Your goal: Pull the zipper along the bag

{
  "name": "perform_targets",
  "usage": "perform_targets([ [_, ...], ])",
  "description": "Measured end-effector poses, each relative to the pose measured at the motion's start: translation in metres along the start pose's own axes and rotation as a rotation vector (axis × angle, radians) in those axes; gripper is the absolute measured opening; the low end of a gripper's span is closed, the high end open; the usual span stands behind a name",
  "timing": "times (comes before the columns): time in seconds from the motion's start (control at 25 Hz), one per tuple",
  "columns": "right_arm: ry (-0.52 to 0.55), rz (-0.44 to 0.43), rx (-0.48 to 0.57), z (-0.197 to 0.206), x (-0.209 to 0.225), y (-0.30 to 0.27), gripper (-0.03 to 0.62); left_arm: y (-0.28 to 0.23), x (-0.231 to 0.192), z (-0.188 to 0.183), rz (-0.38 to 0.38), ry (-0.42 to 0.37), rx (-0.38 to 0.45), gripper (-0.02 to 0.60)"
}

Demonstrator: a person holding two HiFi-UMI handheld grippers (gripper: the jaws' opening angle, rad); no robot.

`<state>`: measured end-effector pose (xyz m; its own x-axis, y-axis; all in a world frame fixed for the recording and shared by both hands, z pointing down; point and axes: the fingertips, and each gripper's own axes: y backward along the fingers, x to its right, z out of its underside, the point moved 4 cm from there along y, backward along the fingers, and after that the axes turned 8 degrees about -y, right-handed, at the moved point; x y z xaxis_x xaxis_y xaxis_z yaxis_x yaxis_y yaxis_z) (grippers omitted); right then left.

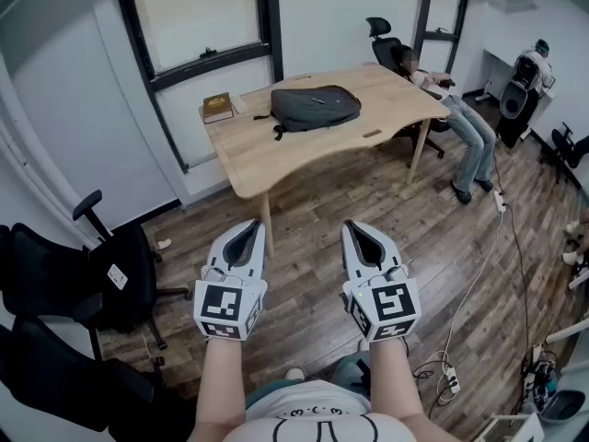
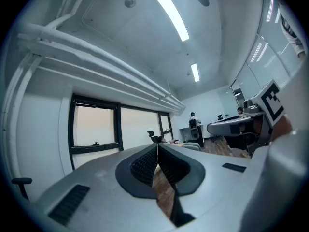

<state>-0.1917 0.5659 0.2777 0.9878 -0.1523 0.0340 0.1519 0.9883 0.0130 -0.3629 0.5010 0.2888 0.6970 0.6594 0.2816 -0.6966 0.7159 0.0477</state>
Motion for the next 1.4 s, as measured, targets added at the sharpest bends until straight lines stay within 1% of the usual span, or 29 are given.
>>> perform_targets([
  [0.2, 0.011, -0.009, -0.018, 0.002, -0.052, -0.012, 0.051, 0.041, -0.042, 0.012, -0.028, 0.034, 0.006, 0.017],
  [0.36, 0.023, -0.022, -0.032, 0.004, -0.081, -0.025, 0.051, 0.057, -0.067, 0.023, -0.038, 0.049, 0.005, 0.017],
  [0.48, 0.039, -0.031, -0.055, 0.009, -0.093, -0.040, 0.051, 0.059, -0.083, 0.032, -0.047, 0.072, 0.008, 0.017],
  [0.6, 0.021, -0.036, -0.056, 0.013, -0.094, -0.059, 0.051, 0.050, -0.097, 0.040, -0.048, 0.083, 0.012, 0.017],
  [0.72, 0.008, -0.047, -0.067, 0.019, -0.092, -0.087, 0.051, 0.034, -0.113, 0.053, -0.044, 0.098, 0.009, 0.017],
  [0.84, 0.007, -0.044, -0.080, 0.029, -0.093, -0.127, 0.051, 0.012, -0.137, 0.072, -0.029, 0.102, -0.002, 0.017],
  [1.04, -0.018, -0.033, -0.103, 0.046, -0.090, -0.209, 0.051, -0.044, -0.182, 0.098, 0.027, 0.088, -0.019, 0.017],
  [1.2, 0.006, -0.027, -0.101, 0.040, -0.085, -0.265, 0.051, -0.093, -0.213, 0.105, 0.063, 0.091, -0.017, 0.017],
  [1.4, 0.034, 0.016, -0.097, 0.028, -0.063, -0.305, 0.051, -0.142, -0.232, 0.107, 0.098, 0.099, 0.007, 0.017],
])
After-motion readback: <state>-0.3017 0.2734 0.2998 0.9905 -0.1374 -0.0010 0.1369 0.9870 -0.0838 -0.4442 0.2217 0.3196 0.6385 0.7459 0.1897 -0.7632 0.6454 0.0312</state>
